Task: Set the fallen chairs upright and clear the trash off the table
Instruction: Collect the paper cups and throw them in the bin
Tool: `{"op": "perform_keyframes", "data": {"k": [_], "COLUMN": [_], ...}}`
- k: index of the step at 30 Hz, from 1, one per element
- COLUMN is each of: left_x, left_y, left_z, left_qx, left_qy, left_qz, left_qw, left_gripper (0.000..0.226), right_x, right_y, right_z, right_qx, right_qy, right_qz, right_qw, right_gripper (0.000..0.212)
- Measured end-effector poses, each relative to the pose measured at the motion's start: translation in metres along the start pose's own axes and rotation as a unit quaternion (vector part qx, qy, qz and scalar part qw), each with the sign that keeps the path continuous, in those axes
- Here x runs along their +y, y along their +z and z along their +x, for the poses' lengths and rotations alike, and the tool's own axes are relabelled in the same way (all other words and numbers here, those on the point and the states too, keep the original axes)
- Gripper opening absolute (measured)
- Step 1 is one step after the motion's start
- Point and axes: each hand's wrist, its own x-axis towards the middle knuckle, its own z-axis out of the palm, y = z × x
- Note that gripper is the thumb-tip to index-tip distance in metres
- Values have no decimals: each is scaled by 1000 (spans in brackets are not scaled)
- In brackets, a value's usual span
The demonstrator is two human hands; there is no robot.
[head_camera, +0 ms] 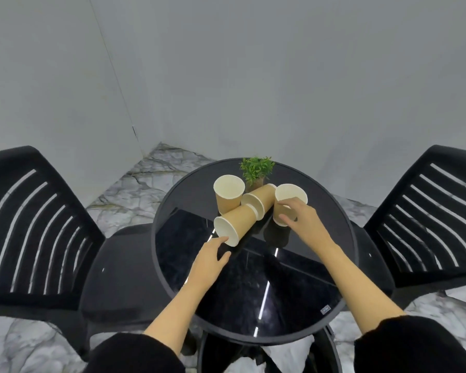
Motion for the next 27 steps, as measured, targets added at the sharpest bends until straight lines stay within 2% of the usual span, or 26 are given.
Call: {"op": "perform_keyframes", "data": {"k": [9, 12, 15, 21, 27], "left_x": [1, 7, 11, 17, 42], "left_y": [14, 20, 21, 18, 25], "left_z": [36, 44, 44, 25, -19], "left_qx": [-43, -22, -8, 3, -25], "left_qy": [-9, -9, -4, 15, 57], "left_qz": [6, 1, 7, 35, 81], "left_qw": [999, 1000, 1000, 999, 995], "left_gripper": [41, 22, 18, 18, 23], "right_x": [20, 21, 26, 25, 24], "right_y": [15, 21, 27, 20, -1], "right_z": [18, 13, 3, -31, -84], "right_qx": [-14, 19, 56, 85, 34], "right_qy": [78, 73, 73, 58, 42], "right_qz": [-109, -144, -182, -181, -162], "right_qw": [991, 987, 979, 978, 985], "right_gripper": [41, 31, 18, 11, 11]}}
